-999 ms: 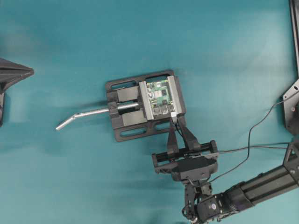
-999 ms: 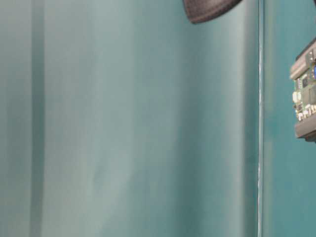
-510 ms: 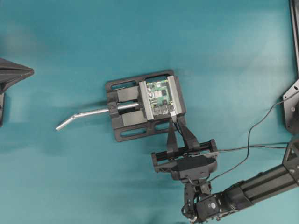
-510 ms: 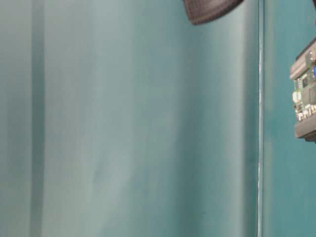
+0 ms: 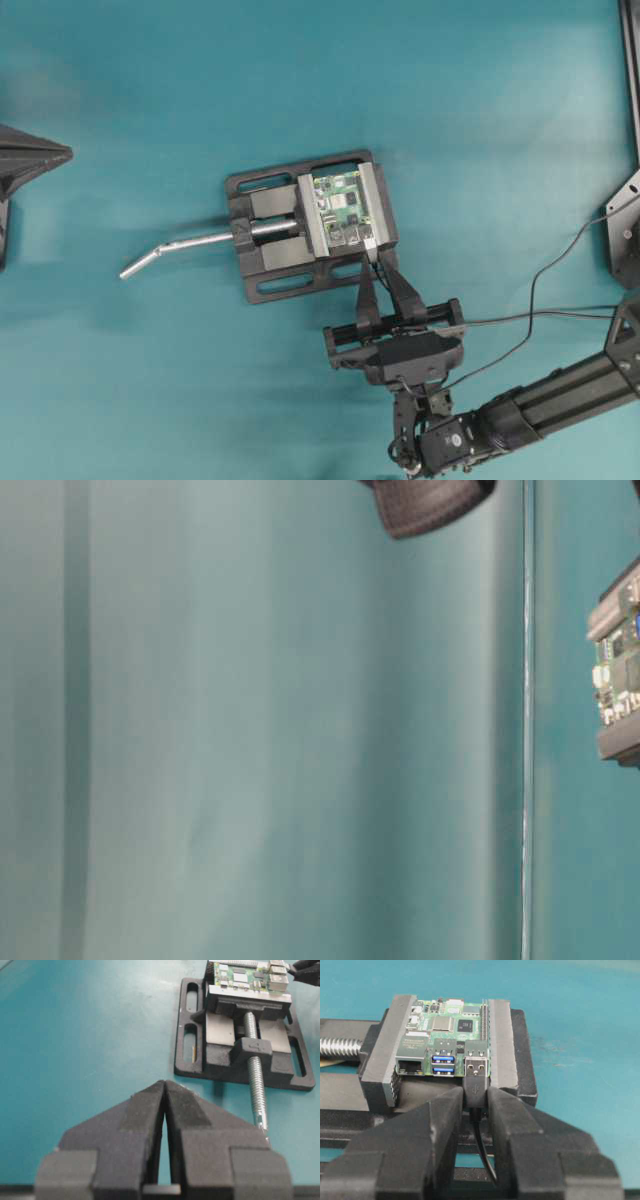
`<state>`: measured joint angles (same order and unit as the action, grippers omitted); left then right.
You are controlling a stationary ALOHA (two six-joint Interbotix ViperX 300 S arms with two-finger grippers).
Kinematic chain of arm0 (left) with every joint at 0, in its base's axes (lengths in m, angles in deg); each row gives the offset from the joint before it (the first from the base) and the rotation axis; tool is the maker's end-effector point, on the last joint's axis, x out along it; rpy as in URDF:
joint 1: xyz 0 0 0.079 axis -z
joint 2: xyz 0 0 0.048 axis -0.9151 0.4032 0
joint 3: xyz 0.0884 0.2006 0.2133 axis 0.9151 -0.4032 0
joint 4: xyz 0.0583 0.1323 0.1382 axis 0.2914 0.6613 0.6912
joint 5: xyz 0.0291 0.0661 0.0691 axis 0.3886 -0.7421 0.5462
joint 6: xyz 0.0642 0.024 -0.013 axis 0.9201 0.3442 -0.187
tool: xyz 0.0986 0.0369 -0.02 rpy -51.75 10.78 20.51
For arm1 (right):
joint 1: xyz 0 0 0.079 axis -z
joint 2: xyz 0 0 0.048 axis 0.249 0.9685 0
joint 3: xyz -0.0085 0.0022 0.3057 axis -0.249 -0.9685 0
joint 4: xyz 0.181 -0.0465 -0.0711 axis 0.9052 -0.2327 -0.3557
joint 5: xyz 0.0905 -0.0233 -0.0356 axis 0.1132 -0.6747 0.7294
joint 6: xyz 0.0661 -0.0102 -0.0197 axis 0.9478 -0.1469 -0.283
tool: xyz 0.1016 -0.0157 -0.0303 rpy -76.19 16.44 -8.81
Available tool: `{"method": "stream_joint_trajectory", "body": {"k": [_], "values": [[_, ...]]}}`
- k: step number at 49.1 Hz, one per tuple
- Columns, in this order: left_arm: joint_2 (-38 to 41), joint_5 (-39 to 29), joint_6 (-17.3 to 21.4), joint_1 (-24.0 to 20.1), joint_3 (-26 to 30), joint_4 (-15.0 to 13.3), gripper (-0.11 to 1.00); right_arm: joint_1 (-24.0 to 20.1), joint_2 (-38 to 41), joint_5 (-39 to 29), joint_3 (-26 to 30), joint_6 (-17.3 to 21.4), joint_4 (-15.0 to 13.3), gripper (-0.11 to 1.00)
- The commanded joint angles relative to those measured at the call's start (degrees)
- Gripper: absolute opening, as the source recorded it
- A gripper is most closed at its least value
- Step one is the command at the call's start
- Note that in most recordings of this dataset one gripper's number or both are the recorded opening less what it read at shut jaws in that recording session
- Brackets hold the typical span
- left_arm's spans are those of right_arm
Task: Insert the USB into the fixed PCB.
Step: 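Push the USB plug forward into the PCB port with the right gripper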
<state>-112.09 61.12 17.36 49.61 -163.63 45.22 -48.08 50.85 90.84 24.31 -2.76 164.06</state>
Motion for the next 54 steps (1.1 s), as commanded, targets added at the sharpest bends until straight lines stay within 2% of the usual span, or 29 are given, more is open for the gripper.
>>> {"method": "stream_joint_trajectory", "body": {"k": [1, 45, 54], "values": [[0.4, 0.2, -0.1, -0.3, 1.6, 0.2, 0.0, 0.6, -3.2, 0.2, 0.3, -0.2, -0.4, 0.22], [0.4, 0.3, -0.1, -0.3, 1.6, 0.2, 0.0, 1.6, -4.8, -2.2, -1.5, -0.5, -2.0, 0.22], [0.4, 0.3, -0.1, -0.3, 1.7, 0.2, 0.0, 1.8, -4.8, -1.9, -1.6, -0.4, -3.3, 0.22]]}}
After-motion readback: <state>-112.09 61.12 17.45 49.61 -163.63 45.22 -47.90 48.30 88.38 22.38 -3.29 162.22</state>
